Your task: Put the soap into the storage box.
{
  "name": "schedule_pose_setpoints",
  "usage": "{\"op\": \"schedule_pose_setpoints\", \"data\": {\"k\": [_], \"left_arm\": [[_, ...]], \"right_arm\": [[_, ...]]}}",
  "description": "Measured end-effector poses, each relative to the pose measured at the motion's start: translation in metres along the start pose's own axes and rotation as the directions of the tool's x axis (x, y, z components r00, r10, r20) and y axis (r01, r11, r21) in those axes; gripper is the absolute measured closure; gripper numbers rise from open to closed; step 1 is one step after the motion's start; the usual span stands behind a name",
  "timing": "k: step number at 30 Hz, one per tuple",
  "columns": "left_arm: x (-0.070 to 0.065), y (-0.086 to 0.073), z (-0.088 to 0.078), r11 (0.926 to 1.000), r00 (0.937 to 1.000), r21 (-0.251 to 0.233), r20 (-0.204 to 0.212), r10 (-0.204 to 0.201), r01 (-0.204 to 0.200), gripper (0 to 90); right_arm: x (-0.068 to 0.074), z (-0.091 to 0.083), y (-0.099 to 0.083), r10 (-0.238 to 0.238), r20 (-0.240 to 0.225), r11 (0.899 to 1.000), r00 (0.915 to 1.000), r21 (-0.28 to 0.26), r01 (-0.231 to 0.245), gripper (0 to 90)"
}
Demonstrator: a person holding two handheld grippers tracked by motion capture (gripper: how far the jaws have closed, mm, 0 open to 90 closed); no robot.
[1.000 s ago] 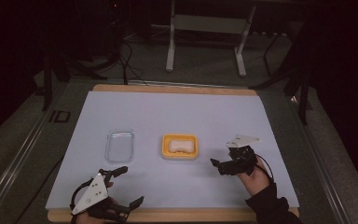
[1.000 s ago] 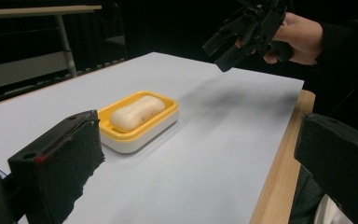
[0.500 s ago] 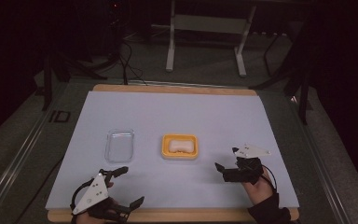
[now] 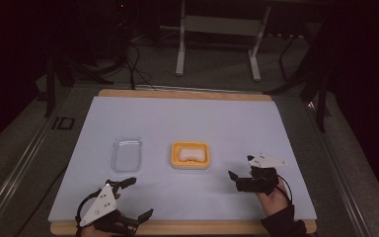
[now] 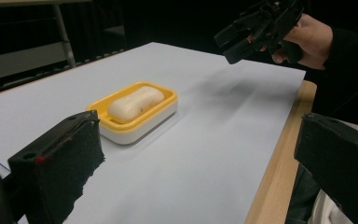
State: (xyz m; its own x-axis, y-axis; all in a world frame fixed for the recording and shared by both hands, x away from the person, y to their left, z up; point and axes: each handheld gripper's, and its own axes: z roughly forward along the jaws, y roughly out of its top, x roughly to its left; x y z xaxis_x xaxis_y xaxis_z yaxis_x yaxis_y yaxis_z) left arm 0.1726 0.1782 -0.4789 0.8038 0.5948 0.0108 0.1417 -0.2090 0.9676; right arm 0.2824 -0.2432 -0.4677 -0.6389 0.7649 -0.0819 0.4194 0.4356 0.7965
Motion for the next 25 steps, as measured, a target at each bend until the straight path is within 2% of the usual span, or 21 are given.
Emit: {"op": "schedule_pose_setpoints", "data": {"k": [25], "left_arm": [[0.0005, -0.0006, -0.0001, 1.0000, 1.0000, 0.005, -0.008, 0.000, 0.000, 1.2]], "right_arm": [[-0.0021, 0.0020, -0.0018, -0.004, -0.002, 1.000, 1.0000, 0.006, 0.004, 14.0]]}}
